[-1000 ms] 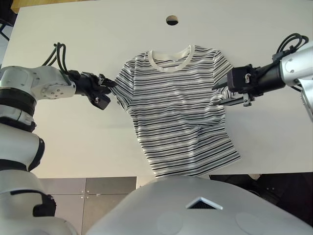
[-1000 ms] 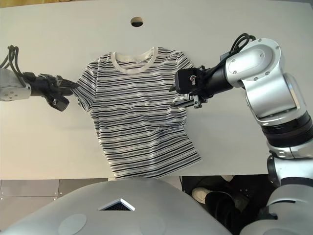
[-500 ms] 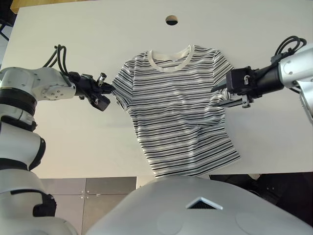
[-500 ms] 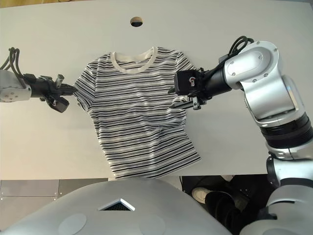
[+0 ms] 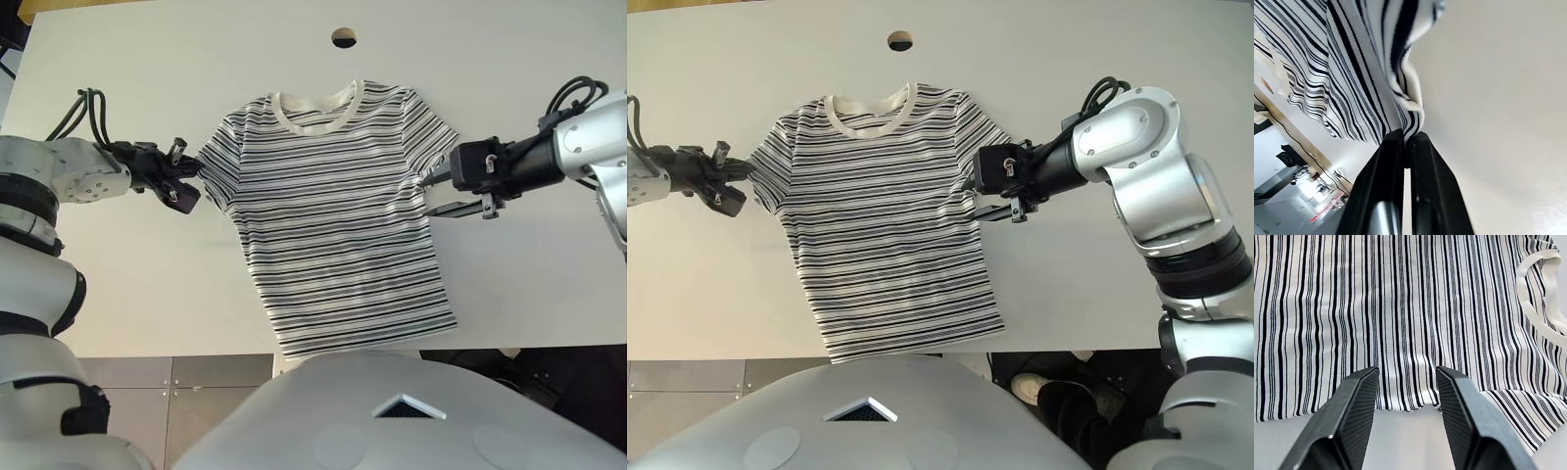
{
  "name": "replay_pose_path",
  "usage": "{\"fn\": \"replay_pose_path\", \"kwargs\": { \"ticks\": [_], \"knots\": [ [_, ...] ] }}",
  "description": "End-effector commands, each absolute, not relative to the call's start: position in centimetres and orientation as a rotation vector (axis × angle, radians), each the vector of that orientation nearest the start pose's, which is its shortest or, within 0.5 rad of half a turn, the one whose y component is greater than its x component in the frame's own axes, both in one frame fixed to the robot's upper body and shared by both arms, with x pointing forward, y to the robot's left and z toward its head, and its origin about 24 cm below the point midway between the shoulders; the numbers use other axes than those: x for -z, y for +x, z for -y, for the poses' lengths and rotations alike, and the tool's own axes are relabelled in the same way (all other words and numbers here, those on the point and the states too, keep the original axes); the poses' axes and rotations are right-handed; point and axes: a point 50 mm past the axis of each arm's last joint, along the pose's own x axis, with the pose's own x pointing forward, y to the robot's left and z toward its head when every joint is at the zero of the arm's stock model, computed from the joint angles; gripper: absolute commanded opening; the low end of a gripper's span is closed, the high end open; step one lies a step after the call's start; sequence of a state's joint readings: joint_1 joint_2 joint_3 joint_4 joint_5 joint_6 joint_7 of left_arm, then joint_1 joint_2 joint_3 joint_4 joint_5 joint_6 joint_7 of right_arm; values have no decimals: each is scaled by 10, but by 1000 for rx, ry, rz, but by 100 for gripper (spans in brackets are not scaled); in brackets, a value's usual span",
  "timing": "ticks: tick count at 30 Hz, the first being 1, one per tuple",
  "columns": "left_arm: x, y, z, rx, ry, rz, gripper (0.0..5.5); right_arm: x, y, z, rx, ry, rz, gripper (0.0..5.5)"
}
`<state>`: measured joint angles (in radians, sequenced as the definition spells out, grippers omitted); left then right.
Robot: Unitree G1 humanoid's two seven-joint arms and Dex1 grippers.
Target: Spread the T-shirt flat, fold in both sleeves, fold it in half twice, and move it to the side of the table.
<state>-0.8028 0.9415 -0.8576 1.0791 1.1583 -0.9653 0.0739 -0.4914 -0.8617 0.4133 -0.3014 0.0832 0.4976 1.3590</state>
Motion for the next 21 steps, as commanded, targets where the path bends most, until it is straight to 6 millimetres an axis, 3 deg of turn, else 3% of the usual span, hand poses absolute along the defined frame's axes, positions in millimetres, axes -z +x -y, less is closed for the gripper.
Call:
{"fn": "replay_pose_path", "kwargs": {
  "ticks": [1, 5, 10, 15, 21],
  "knots": [
    [-73, 302, -285, 1258, 1980, 56, 13, -137, 252, 152, -1510, -830, -519, 216],
    [-104, 314, -274, 1227, 2035, 184, 13, -136, 250, 152, -1507, -825, -521, 216],
    [-116, 315, -263, 1248, 2058, 256, 13, -135, 249, 153, -1509, -819, -523, 216],
    [-113, 314, -258, 1269, 2051, 263, 13, -135, 249, 153, -1509, -817, -526, 216],
    [-89, 307, -236, 1403, 2008, 283, 13, -135, 248, 153, -1508, -812, -528, 216]
  ]
}}
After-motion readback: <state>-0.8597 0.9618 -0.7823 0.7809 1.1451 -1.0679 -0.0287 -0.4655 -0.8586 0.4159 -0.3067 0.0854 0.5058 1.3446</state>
